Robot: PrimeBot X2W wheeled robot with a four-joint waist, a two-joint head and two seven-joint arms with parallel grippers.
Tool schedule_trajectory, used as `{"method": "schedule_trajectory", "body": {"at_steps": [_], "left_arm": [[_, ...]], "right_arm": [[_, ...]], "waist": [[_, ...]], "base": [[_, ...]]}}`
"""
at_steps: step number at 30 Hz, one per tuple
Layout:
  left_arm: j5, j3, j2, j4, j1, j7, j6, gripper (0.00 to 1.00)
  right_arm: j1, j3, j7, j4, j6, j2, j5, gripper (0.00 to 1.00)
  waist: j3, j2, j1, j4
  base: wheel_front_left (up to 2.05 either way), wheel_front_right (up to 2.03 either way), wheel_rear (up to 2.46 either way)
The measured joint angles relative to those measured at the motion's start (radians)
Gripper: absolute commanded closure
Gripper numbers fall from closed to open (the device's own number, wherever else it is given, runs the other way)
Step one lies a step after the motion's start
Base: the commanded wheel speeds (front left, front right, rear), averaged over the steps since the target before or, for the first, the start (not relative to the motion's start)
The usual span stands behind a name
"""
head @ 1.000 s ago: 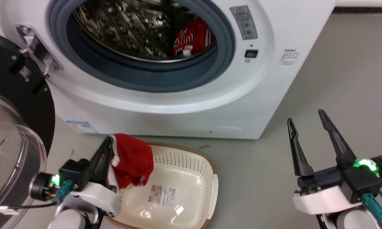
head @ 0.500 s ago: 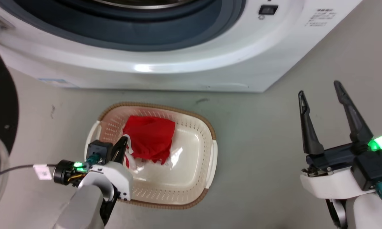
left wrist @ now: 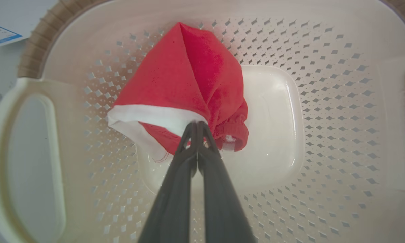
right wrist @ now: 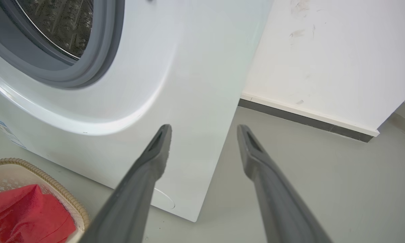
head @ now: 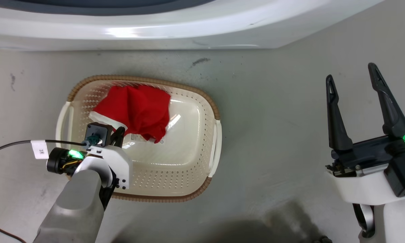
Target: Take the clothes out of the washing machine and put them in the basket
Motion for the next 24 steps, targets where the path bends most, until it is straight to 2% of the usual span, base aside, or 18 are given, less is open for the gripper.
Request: {"method": "schedule_trajectory", "body": {"at_steps": [6, 7, 8, 13, 24], "left_arm": [[-0.01, -0.012, -0.015, 0.069, -0.04, 0.0, -0.009, 1.0], [-0.016, -0.01, -0.021, 0.077, -0.042, 0.0, -0.01, 0.74], [-0.025, -0.006, -0.026, 0.084, -0.044, 0.0, -0.012, 0.0], [-0.021, -0.009, -0.026, 0.069, -0.04, 0.0, -0.012, 0.0], [0.013, 0.017, -0.012, -0.096, 0.091, 0.0, -0.007, 0.0]], "right_arm": [[-0.014, -0.006, 0.0, -0.007, 0.0, 0.0, 0.002, 0.0], [-0.014, -0.006, 0.0, -0.006, 0.0, 0.0, 0.002, 0.0], [-0.015, -0.005, 0.0, -0.005, 0.0, 0.0, 0.002, 0.0], [-0.021, 0.007, 0.0, 0.013, 0.0, 0.0, 0.012, 0.0], [-0.014, -0.003, 0.0, 0.067, 0.0, 0.0, 0.04, 0.0]], "waist": [[0.045, 0.0, 0.0, -0.015], [0.046, 0.0, 0.0, -0.014], [0.044, 0.0, -0.0001, -0.014], [0.017, 0.0001, -0.0001, -0.01], [-0.128, 0.0, -0.0002, -0.005]], "base": [[0.0, 0.0, 0.0], [0.0, 0.0, 0.0], [0.0, 0.0, 0.0], [0.0, 0.0, 0.0], [0.0, 0.0, 0.0]]}}
